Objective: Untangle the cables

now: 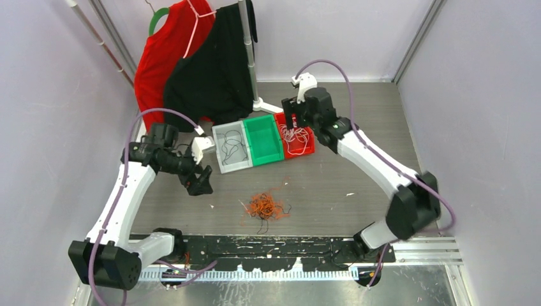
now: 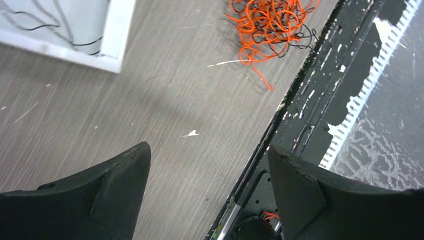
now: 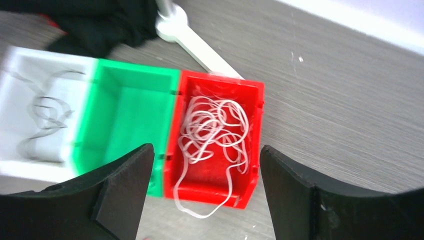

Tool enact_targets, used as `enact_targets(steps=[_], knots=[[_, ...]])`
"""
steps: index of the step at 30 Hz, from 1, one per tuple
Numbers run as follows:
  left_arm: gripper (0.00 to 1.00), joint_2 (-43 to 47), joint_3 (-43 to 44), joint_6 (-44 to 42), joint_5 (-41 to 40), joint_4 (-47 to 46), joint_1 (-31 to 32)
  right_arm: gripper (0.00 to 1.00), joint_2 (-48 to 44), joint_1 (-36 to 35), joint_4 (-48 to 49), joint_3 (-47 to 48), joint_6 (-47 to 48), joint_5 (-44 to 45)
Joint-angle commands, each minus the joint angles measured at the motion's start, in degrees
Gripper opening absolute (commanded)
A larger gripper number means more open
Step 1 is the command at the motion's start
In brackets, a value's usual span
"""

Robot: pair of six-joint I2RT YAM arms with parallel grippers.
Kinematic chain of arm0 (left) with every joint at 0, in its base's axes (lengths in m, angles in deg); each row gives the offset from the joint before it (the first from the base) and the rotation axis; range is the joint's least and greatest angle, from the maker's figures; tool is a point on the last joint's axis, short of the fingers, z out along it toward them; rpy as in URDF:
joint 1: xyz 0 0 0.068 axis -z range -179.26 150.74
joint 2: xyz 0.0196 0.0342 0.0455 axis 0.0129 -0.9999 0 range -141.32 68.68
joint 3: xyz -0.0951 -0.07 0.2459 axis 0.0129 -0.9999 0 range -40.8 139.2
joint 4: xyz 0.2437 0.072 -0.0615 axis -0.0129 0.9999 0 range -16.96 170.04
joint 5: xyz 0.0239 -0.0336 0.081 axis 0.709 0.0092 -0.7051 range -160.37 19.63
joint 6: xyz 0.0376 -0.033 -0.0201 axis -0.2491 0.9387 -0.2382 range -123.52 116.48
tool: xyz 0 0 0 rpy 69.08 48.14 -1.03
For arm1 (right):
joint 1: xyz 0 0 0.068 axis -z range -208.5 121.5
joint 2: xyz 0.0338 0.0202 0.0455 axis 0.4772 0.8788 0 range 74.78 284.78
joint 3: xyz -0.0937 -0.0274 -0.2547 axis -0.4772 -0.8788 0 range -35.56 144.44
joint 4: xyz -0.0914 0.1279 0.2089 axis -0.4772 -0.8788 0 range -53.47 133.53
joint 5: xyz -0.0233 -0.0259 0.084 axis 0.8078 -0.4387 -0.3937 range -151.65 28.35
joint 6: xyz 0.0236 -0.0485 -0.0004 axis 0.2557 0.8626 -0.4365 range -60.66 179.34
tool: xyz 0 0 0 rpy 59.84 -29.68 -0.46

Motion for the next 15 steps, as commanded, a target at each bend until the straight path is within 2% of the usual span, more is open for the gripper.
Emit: enact_targets(steps=[1,3,4,6,7,12,15], knots=[[0.87,-1.84,-2.48,3.98,0.23,-5.80,5.28,0.81,-12.16,-3.06,0.66,-4.35,-6.17,-1.72],[0.86,-3.43,-3.56,7.41,-0.41,-9.11,8.36,0.80,-16.35,-2.89,1.17,-8.82,-12.57,-1.93],[0.83,-4.52,-3.73,9.82,-0.95,-10.83,10.14,0.82,-18.56,-2.67,2.61,-11.68,-16.33,-1.82],[0.80,-6.88,-3.49,13.68,-1.01,-13.82,13.39,0.98,-22.19,-1.65,4.16,-16.45,-23.42,-1.89],[0.79,-8.09,-3.31,15.24,-0.88,-15.15,14.71,1.00,-23.21,-0.86,4.00,-18.31,-26.57,-2.34],[0.77,-15.02,-1.73,17.33,-1.14,-17.84,19.02,1.00,-23.69,1.49,0.89,-25.61,-36.25,-7.80],[0.77,-16.34,-1.66,17.30,-1.50,-18.22,19.33,0.85,-23.19,-0.17,0.31,-31.09,-39.46,-6.95]])
